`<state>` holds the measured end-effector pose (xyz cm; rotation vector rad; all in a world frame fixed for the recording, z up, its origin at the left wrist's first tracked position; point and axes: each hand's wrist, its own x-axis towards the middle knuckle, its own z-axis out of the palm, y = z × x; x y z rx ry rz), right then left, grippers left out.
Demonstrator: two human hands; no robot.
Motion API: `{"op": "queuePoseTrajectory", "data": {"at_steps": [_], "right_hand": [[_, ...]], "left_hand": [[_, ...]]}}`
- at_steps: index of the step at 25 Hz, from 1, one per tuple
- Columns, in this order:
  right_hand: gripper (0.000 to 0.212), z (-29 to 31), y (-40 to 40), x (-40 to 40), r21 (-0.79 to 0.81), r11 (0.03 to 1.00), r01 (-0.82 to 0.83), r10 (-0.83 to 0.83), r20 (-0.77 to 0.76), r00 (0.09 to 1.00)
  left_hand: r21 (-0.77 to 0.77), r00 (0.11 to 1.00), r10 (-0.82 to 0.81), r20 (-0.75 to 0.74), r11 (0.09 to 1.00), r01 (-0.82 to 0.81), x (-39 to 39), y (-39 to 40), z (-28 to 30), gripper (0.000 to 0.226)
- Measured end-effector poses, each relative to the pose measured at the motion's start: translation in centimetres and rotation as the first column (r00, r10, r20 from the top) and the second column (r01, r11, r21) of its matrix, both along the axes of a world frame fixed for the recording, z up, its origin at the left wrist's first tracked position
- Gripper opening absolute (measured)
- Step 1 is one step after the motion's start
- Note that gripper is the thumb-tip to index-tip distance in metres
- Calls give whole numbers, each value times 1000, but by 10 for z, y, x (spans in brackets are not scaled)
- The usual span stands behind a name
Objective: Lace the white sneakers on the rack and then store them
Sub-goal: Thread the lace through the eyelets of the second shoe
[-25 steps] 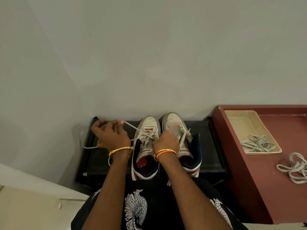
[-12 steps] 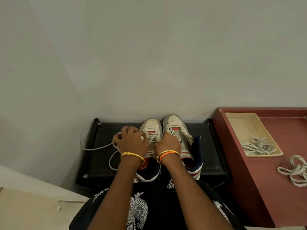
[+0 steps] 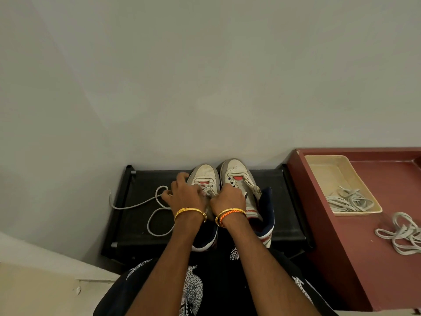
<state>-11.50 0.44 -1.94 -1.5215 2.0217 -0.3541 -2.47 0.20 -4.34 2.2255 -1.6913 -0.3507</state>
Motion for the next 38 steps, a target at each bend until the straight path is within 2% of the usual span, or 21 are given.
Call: {"op": "queuePoseTrajectory", "data": {"at_steps": [2, 4, 5, 7, 9, 10, 11, 15, 17, 19, 21, 24, 26, 28, 30, 33, 36, 38], "right_hand": [[34, 1, 1, -1, 2, 1000, 14, -14, 18, 1000], [34, 2, 2, -3, 2, 1000, 22, -22, 28, 999], [34, 1, 2, -2, 4, 1000, 25, -25, 30, 999], [35, 0, 2, -1, 3, 999, 36, -36, 38, 999], [36, -1, 1, -1, 2, 999, 38, -38, 36, 999], [36, -1, 1, 0, 4, 999, 34, -34, 33, 999], [36, -1, 1, 0, 3, 1000, 30, -30, 31, 999], [35, -2, 0, 0, 2, 1000, 15, -16, 26, 1000], [33, -4, 1, 1, -32, 999, -5, 5, 9, 1000], [34, -8, -1, 2, -108, 990, -91, 87, -38, 995], [37, -14, -5, 5, -169, 948, -268, 248, -134, 959], [36, -22, -13, 14, -82, 876, -474, 422, -345, 838], [35, -24, -16, 20, -11, 866, -501, 448, -429, 784], [34, -29, -20, 23, 12, 856, -516, 467, -446, 764], [33, -31, -23, 23, -2, 860, -511, 465, -413, 783], [29, -34, -27, 24, -39, 876, -481, 439, -352, 827], [29, -36, -26, 21, -104, 893, -437, 388, -314, 867], [29, -37, -24, 18, -166, 924, -344, 298, -250, 921]], "left_hand": [[-161, 988, 126, -93, 977, -140, 16, 3, 10, 9], [-265, 939, 278, -204, 907, -326, 41, 5, 17, 5], [-256, 880, 383, -282, 854, -454, 57, 6, 20, 6], [-161, 680, 592, -432, 691, -704, 86, 7, 19, 14], [-77, 484, 705, -519, 525, -847, 100, 8, 16, 23], [-70, 453, 718, -528, 495, -866, 99, 9, 17, 29], [-87, 484, 706, -518, 519, -850, 94, 10, 18, 38], [-126, 786, 478, -392, 818, -561, 42, 11, 21, 94], [-21, 873, 370, -318, 918, -397, 20, 10, 17, 97], [174, 946, 227, -230, 966, -190, 12, 10, 8, 74], [278, 966, 127, -223, 958, -62, 17, 12, -1, 48], [207, 941, 113, -318, 977, -47, 24, 13, -6, 25], [208, 929, 162, -333, 973, -96, 23, 13, -2, 22], [242, 898, 257, -357, 954, -177, 25, 11, 1, 25], [280, 859, 309, -408, 938, -204, 28, 9, 0, 27], [261, 864, 242, -442, 956, -134, 29, 10, -4, 25], [218, 919, 185, -347, 969, -113, 26, 12, -5, 25], [196, 955, 180, -235, 971, -135, 22, 13, -3, 25]]}}
